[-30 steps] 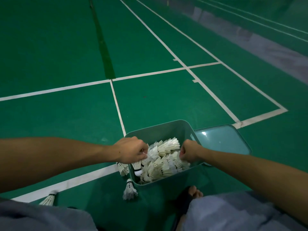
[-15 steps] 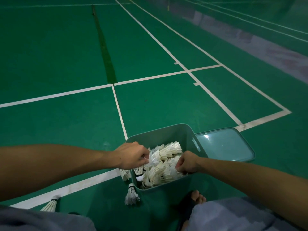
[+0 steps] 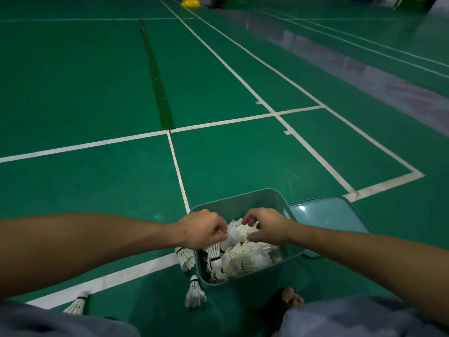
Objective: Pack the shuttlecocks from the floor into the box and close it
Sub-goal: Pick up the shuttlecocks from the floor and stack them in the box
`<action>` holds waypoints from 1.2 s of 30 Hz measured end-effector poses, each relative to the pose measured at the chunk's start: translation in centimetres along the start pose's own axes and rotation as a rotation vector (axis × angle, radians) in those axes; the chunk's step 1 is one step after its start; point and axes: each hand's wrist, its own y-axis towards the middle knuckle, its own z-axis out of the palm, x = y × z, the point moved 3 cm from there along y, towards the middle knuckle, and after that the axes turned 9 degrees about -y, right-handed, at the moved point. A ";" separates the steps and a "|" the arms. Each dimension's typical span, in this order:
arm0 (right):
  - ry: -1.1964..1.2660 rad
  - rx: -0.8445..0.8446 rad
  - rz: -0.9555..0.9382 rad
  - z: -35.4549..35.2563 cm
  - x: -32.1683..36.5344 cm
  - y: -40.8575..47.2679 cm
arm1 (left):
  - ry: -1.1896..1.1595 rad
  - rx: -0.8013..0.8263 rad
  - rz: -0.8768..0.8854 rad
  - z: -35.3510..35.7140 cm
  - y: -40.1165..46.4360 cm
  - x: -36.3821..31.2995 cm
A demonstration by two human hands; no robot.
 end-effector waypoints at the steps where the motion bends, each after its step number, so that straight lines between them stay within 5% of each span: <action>1: -0.033 -0.028 -0.068 -0.7 1.1 -0.5 | -0.019 -0.011 -0.001 -0.1 0.1 -0.1; 7: -0.154 -0.124 -0.255 -1.7 3.1 -2.1 | -0.155 -0.106 0.035 -0.5 0.2 -1.7; 18: -0.342 0.003 0.266 0.8 -7.2 -1.3 | 0.005 -0.046 -0.029 -0.4 -1.1 -0.1; 36: 0.069 0.243 0.349 6.5 -8.0 0.9 | 0.080 -0.062 -0.008 -0.1 -0.7 0.4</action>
